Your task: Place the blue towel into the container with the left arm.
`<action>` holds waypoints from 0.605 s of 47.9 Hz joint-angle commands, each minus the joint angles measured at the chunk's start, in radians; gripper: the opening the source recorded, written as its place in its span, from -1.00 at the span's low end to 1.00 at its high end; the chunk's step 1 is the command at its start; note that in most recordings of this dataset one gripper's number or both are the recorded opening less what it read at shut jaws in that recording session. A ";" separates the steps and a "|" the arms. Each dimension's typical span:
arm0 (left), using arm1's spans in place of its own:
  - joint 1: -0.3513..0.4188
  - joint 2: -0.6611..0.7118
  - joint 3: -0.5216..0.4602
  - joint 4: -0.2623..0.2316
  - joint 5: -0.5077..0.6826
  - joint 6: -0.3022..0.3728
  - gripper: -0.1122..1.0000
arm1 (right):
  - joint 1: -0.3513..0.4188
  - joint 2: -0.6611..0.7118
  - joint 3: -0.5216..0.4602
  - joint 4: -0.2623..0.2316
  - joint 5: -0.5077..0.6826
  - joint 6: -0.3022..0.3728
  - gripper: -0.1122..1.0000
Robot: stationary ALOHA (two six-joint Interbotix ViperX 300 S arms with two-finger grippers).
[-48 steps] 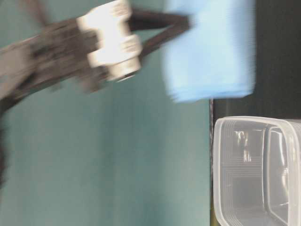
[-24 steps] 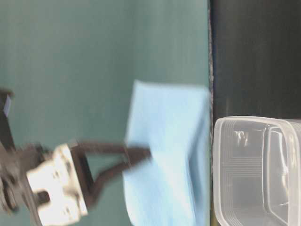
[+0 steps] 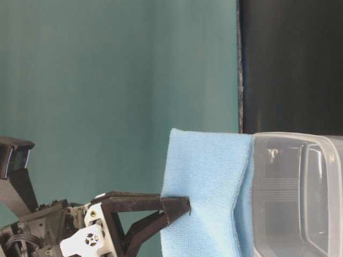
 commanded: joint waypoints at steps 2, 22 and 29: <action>0.002 -0.011 -0.006 0.003 -0.017 0.000 -0.67 | 0.000 0.008 -0.006 0.003 -0.011 0.002 0.55; -0.008 -0.071 -0.008 0.003 -0.058 -0.014 0.82 | 0.000 0.008 -0.006 0.003 -0.009 0.002 0.55; -0.015 -0.184 -0.005 0.003 -0.084 -0.018 0.79 | 0.000 0.008 -0.005 0.003 -0.011 0.002 0.55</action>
